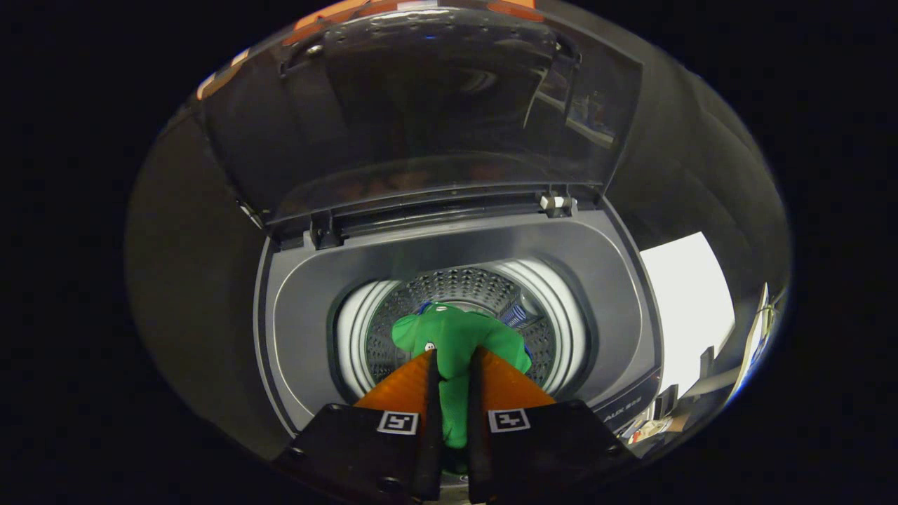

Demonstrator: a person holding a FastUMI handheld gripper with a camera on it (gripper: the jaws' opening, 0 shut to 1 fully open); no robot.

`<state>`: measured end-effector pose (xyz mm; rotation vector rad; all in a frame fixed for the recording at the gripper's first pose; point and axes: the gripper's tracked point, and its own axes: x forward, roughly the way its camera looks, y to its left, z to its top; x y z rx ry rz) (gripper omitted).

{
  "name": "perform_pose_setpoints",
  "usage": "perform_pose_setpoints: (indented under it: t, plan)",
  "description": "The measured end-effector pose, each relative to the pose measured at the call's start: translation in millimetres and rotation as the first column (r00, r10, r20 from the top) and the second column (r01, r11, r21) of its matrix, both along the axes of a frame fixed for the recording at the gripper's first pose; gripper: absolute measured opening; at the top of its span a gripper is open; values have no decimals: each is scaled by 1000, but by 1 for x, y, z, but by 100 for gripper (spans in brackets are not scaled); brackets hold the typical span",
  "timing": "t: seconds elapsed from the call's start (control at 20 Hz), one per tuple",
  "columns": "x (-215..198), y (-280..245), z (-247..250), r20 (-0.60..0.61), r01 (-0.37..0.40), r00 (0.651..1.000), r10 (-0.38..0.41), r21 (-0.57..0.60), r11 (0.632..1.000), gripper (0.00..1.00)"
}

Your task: Put the clothes into the washing machine and then close the washing machine lid.

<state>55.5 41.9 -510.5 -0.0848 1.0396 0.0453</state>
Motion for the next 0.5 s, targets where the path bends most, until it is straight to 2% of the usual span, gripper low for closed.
perform_pose_setpoints:
  t: [0.15, 0.2, 0.3, 0.4, 0.5]
  plan:
    - [0, -2, 1, 9, 9, 1000, -9, 16, 1000, 30]
    - [2, -4, 5, 22, 9, 1000, -9, 10, 1000, 36]
    - [5, -7, 18, 52, 8, 999, -8, -3, 1000, 36]
    - [8, -10, 35, 85, 16, 996, -15, -4, 1000, 44]
    - [12, -14, 51, 119, 28, 993, -27, -7, 1000, 64]
